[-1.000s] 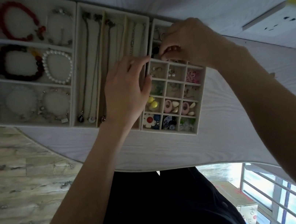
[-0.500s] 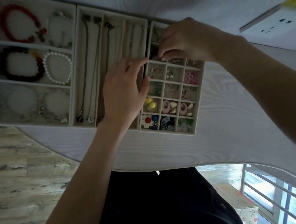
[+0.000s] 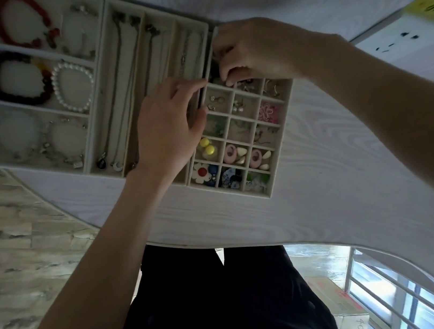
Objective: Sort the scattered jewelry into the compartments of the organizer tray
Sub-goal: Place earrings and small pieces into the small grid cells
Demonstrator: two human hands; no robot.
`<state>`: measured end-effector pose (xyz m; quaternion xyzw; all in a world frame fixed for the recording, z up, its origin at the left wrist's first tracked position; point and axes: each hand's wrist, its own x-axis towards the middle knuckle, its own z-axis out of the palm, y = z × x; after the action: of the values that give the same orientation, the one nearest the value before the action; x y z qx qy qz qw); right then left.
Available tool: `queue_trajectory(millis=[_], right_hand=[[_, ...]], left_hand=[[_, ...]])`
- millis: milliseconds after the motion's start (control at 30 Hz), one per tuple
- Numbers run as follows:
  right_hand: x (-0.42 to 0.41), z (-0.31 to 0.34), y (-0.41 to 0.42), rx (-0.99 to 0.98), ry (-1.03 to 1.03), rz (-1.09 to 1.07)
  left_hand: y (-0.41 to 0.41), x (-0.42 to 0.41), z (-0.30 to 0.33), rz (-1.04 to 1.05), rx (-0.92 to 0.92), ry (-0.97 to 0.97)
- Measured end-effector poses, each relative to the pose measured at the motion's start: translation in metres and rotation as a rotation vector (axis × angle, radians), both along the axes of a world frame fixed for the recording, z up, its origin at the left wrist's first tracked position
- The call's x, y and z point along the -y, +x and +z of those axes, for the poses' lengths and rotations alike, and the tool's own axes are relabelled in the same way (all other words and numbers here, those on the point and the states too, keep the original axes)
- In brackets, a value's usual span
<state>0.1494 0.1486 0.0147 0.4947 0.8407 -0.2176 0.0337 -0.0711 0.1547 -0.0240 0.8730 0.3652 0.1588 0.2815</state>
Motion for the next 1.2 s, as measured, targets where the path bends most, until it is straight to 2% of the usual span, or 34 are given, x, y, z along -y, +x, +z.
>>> queue_trajectory(millis=[433, 667, 1067, 1200], right_hand=[[-0.005, -0.001, -0.001, 0.057, -0.009, 0.052], [0.0, -0.001, 0.004, -0.044, 0.049, 0.004], [0.021, -0.009, 0.001, -0.098, 0.094, -0.345], [0.041, -0.008, -0.003, -0.211, 0.248, -0.595]], left_hand=[[0.001, 0.003, -0.001, 0.014, 0.012, 0.018], [0.0, 0.002, 0.0, 0.0, 0.01, 0.008], [0.0, 0.001, 0.002, -0.007, -0.005, -0.017], [0.001, 0.002, 0.006, -0.013, -0.029, -0.027]])
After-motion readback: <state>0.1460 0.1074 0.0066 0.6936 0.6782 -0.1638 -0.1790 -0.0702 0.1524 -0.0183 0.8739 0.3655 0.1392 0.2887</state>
